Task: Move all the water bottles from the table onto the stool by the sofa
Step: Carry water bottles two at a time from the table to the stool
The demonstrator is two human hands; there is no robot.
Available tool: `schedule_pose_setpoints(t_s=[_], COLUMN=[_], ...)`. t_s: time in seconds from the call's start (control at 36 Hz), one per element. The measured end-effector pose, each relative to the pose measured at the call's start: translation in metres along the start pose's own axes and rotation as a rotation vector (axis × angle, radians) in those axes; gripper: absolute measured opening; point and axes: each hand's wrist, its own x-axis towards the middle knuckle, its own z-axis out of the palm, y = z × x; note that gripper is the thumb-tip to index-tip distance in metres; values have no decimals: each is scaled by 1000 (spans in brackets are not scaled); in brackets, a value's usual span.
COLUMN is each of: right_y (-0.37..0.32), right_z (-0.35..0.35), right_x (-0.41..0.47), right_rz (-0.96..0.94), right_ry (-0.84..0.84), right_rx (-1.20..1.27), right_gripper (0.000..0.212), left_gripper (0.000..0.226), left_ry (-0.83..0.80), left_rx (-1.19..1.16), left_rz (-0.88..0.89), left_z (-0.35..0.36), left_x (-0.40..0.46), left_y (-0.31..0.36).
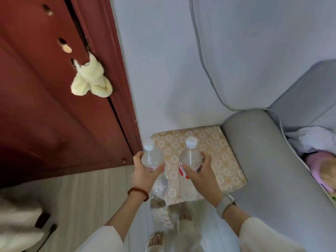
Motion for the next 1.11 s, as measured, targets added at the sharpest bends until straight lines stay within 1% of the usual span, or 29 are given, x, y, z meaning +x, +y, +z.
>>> schedule_pose_setpoints(t_s=[0.06,0.11,0.17,0.28,0.44,0.53,0.58,0.67,0.72,0.86,1.0,1.11], right_y=[9,20,33,56,66,67,68,69,68,62,60,58], right_z=[5,12,18,34,54,59,62,66,68,73,84,89], right_x=[40,79,117,182,250,266,273,276,275,274,272,270], right_rz=[4,10,24,-22,-30,-63,-74,-30,-5,29,42,70], right_ry=[7,-3,-2,-4,16,33,10,-27,-20,34,116,134], right_rx=[-6,-2,5,20,152,153,155,164,178,234,275,320], right_gripper=[60,61,67,74,65,66,64,65,69,64,62,64], left_gripper=[79,79,78,84,86,85,88,91,91,85,81,80], left_ry=[31,49,64,119,238,282,309,317,296,237,279,268], left_rx=[22,55,63,120,133,102,55,0,20,50,76,94], left_rz=[-29,-38,-39,-37,15,16,-13,-46,-19,31,31,36], left_z=[20,42,61,94,126,138,144,149,148,146,148,148], left_x=[33,66,98,152,194,204,213,220,220,218,221,221], left_y=[-7,-14,-22,-32,-34,-35,-34,-31,-32,-36,-39,-40])
